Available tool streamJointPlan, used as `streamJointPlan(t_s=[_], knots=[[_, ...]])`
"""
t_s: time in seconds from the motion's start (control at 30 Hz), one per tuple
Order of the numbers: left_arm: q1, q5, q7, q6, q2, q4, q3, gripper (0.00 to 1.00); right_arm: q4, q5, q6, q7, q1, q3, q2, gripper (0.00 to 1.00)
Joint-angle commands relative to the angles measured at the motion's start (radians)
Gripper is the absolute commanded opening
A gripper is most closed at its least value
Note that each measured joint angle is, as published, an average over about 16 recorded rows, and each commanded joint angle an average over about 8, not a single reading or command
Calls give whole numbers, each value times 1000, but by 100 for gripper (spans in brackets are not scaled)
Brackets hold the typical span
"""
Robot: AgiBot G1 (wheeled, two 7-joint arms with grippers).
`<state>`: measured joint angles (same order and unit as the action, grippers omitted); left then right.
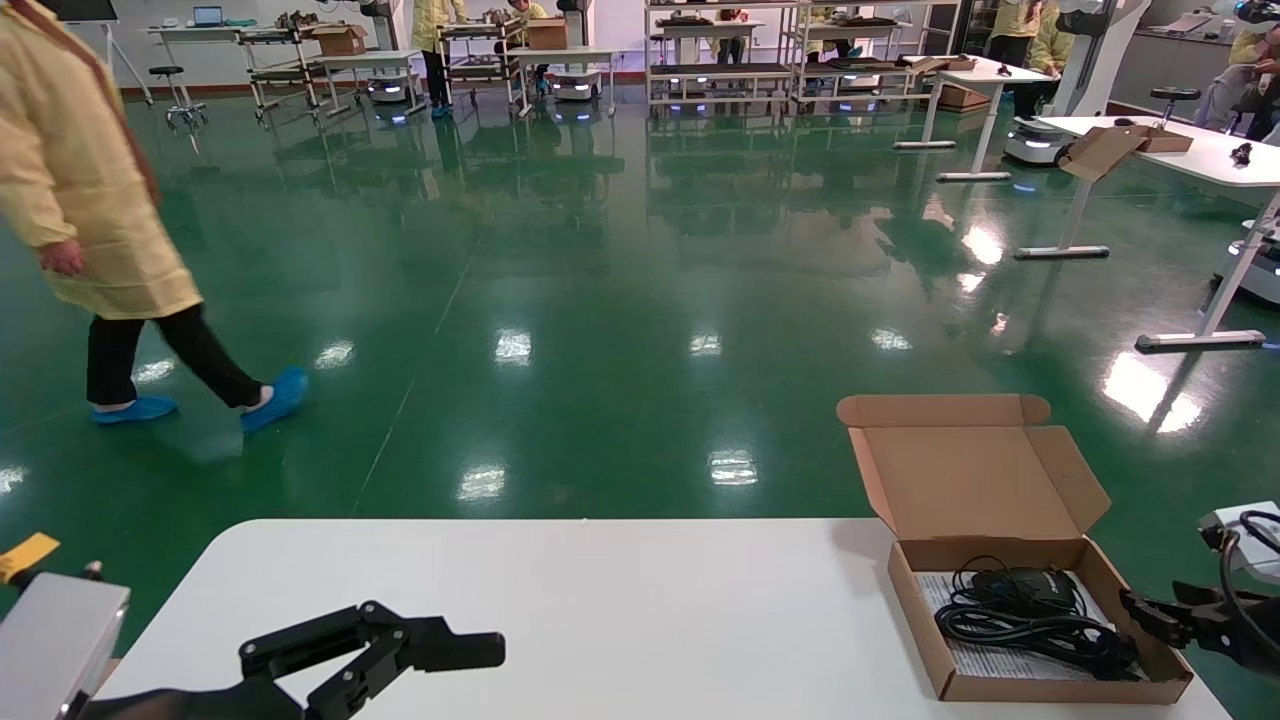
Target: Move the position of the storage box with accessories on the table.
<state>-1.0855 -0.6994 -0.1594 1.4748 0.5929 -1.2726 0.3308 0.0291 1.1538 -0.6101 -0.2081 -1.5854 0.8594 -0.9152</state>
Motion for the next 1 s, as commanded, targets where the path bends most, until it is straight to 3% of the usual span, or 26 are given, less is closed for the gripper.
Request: streamJointPlan(t_s=[0.03, 0.33, 0.7, 1.0], knots=[[0, 0, 0, 0, 0, 0, 0, 100, -3, -7, -1, 4, -2, -5, 2, 100], [0, 0, 0, 0, 0, 0, 0, 100, -2, -61, -22, 1, -26, -43, 9, 100], [0, 0, 0, 0, 0, 0, 0, 100, -4, -123, -102, -36, -75, -85, 9, 100], [0, 0, 0, 0, 0, 0, 1, 100, -29, -205, 4, -116, -135, -142, -54, 100]])
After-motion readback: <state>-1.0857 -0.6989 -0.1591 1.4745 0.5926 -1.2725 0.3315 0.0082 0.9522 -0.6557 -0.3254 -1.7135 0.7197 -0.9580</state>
